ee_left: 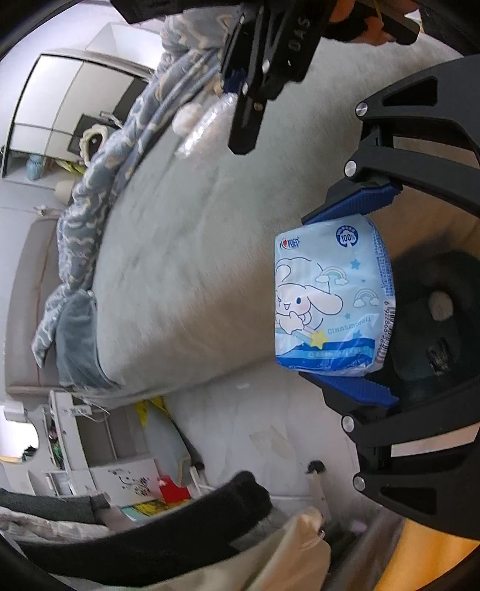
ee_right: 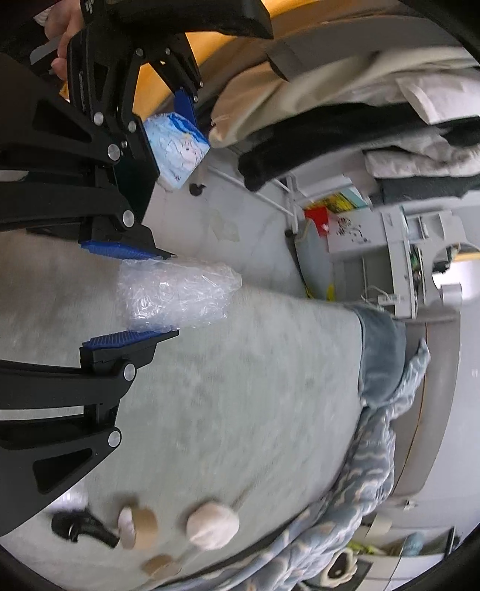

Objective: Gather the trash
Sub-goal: 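Carry the diaper pack and bubble wrap with both tools over the green bin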

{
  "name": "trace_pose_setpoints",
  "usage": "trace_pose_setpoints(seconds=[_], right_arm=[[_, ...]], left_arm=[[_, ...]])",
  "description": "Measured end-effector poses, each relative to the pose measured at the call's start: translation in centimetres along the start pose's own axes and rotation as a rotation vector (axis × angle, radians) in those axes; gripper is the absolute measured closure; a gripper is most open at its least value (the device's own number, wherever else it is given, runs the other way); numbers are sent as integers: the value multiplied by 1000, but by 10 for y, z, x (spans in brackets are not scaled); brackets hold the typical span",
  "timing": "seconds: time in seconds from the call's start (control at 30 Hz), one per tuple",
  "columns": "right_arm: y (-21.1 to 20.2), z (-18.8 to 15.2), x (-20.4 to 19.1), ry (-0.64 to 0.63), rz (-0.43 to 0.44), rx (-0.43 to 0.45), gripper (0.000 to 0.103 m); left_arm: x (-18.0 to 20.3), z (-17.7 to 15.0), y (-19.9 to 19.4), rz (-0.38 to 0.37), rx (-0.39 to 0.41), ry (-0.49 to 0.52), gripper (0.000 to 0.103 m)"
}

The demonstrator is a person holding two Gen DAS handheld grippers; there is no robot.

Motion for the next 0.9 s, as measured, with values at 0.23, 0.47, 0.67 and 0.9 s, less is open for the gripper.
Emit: trace_pose_setpoints(seconds=[0.23, 0.47, 0.67, 0.9], right_arm=[[22, 6, -48, -43, 81, -26, 69], [36, 8, -84, -90, 129, -49, 69], [63, -10, -109, -124, 166, -128, 69], [101, -32, -128, -151, 187, -225, 69]], left_arm=[[-52, -29, 25, 52, -129, -49, 27], [-88, -62, 44, 86, -263, -85, 27], [-111, -94, 55, 100, -384, -83, 27], [-126, -120, 57, 84, -482, -90, 27]])
Point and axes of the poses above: each gripper's, at about its wrist camera, not at the fingertips, and y roughly the way its jaws point, x to its right, z to its top, the point moved 10 cm from there along y, roughly the way its jaws point, and after that the axes turned 12 degrees about -y, right-handed, at the moved point
